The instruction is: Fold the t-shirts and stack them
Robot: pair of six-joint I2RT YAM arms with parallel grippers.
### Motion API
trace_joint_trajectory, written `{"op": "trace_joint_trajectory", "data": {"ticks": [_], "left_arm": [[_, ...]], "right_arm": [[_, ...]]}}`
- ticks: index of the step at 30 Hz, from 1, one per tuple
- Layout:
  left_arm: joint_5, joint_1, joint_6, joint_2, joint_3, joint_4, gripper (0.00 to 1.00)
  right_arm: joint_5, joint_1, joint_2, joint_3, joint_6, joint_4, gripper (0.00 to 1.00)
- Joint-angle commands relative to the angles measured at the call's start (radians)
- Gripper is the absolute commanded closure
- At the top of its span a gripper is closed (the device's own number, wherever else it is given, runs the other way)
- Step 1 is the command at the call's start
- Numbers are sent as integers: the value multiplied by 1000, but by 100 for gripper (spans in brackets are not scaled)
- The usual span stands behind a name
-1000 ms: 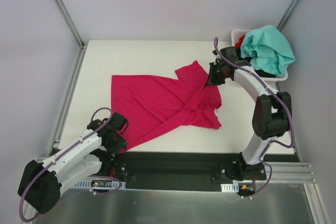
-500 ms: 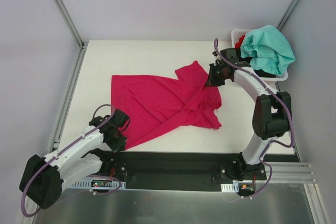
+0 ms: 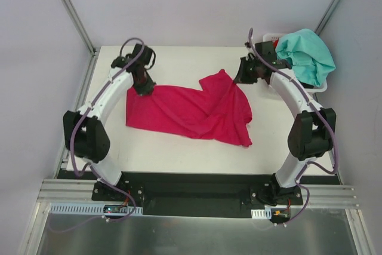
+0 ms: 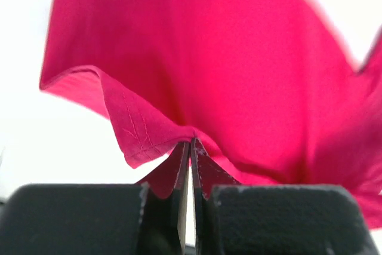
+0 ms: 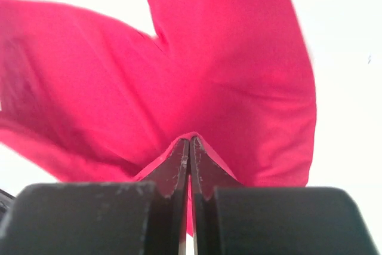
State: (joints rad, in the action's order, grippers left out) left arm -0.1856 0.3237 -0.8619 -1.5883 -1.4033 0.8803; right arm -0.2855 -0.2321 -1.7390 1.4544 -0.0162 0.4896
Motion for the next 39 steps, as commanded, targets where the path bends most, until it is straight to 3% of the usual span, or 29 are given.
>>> {"op": "trace_joint_trajectory", "data": {"ticks": [1,5,10,15,23,27,33,39], "left_arm": [[-5,-83,170,-163,-389,91,100],[21,-187,221,-288,-742,189,100],[86,-244,253,-370,-931,232,100],[133,-252,281,-404,-1085,195,100],[320,-247,320,-326,-1088,8,100],[342,-219,319,-259,-1025,9,100],[223,-53,328,16,-768,-3,100],[67,101,278,469,-476,-21,100]], "right_arm": [[9,29,23,278,-44,55,99],[-35,109,-36,512,-45,156,99],[-78,168,-105,780,-30,222,99],[-142,177,-102,811,-4,185,99],[-266,172,12,719,12,104,99],[-297,163,87,671,42,122,99],[-316,102,399,405,87,75,99],[-322,66,784,205,140,112,99]]}}
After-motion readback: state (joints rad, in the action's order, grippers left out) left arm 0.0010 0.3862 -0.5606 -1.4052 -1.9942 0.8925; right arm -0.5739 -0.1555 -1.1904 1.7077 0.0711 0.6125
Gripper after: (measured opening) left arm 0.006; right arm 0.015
